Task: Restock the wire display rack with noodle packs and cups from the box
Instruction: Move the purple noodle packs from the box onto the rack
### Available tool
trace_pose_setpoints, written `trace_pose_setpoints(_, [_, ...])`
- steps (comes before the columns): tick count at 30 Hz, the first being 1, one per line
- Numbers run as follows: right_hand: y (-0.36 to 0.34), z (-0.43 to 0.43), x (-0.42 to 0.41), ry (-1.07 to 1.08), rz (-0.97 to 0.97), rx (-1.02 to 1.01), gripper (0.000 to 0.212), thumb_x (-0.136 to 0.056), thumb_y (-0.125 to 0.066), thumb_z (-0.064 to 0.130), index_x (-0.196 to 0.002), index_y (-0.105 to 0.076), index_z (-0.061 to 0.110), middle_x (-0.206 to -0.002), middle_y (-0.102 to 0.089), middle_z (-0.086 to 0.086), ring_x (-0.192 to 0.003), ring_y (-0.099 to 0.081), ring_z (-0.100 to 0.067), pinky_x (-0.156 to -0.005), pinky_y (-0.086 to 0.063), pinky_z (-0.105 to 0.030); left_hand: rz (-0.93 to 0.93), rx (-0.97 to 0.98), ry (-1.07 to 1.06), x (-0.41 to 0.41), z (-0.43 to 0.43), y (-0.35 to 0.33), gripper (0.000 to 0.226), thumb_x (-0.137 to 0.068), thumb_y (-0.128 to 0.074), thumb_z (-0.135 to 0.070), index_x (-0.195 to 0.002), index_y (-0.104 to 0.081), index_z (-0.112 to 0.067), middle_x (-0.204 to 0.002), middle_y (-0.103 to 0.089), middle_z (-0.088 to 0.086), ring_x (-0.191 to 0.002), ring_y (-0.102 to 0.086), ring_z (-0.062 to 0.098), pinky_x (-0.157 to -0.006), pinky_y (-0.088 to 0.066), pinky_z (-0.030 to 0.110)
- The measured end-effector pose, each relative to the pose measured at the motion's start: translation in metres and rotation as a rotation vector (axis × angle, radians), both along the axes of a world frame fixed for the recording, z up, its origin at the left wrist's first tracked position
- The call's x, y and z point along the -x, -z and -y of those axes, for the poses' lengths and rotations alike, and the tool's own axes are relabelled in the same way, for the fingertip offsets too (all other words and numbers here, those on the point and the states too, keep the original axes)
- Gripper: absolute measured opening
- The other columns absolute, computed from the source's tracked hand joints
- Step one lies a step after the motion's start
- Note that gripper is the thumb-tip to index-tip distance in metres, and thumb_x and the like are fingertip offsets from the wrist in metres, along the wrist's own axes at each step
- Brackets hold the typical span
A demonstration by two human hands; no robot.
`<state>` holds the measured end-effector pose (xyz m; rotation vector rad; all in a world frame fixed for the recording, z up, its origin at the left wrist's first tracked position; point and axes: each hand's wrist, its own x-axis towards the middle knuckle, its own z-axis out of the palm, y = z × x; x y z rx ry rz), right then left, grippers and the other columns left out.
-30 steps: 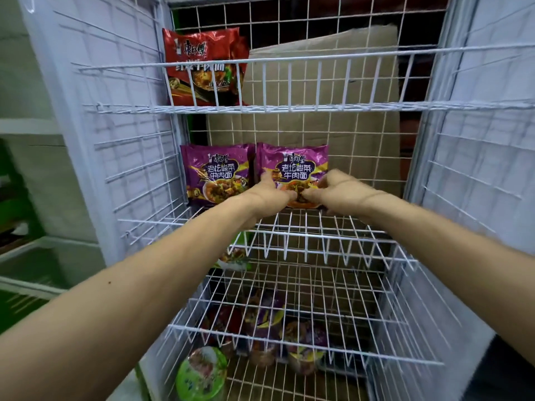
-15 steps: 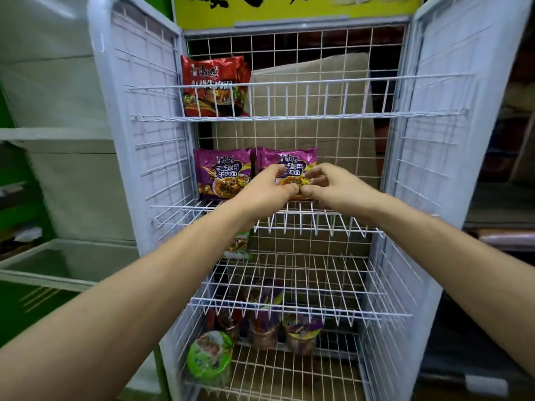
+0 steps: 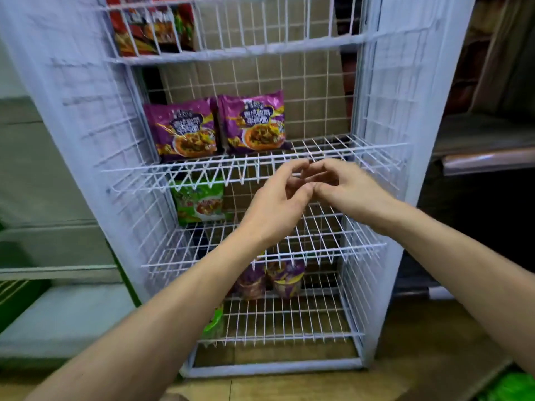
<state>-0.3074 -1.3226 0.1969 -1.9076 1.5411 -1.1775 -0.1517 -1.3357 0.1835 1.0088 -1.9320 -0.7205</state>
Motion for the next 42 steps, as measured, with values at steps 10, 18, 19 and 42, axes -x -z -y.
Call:
trace_pose_setpoints(10, [0.111, -0.007, 0.032, 0.164, -0.005, -0.126, 0.028, -0.097, -0.061, 0.011, -0.124, -0.066, 0.016, -0.114, -0.069, 0.004, -0.108, -0.064, -0.01, -0.092, -0.05, -0.021, 0.006, -0.084, 0.157, 0.034, 0.016, 0.109, 0.038, -0.101, -0.058, -0.014, -0.139, -0.054, -0.018, -0.122, -0.066, -0.008, -0.11, -0.06, -0.004, -0.1, -0.048, 0.019])
trace_pose_setpoints(18, [0.185, -0.037, 0.065, 0.372, 0.049, -0.217, 0.032, -0.081, -0.062, 0.036, -0.112, -0.068, 0.028, -0.11, -0.073, 0.006, -0.108, -0.068, -0.013, -0.1, -0.053, -0.045, 0.037, -0.13, 0.335, 0.082, 0.02, 0.189, 0.037, -0.098, -0.059, -0.02, -0.135, -0.059, -0.021, -0.123, -0.068, -0.006, -0.113, -0.063, 0.007, -0.104, -0.05, 0.036])
trace_pose_setpoints(19, [0.193, -0.04, 0.068, 0.399, 0.048, -0.211, 0.033, -0.081, -0.062, 0.036, -0.112, -0.068, 0.026, -0.11, -0.072, 0.006, -0.108, -0.067, -0.014, -0.1, -0.053, -0.046, 0.035, -0.138, 0.352, 0.087, 0.02, 0.197, 0.037, -0.096, -0.059, -0.023, -0.133, -0.06, -0.021, -0.122, -0.069, -0.005, -0.112, -0.064, 0.008, -0.103, -0.05, 0.036])
trace_pose_setpoints(42, [0.291, -0.13, 0.136, 0.774, 0.138, -0.323, 0.019, -0.097, -0.058, 0.003, -0.111, -0.069, 0.001, -0.099, -0.071, -0.015, -0.085, -0.06, -0.015, -0.074, -0.049, -0.019, 0.277, -0.228, 0.746, 0.187, -0.028, 0.282, 0.043, -0.099, -0.061, -0.028, -0.142, -0.052, -0.025, -0.131, -0.064, -0.003, -0.12, -0.06, 0.014, -0.108, -0.048, 0.039])
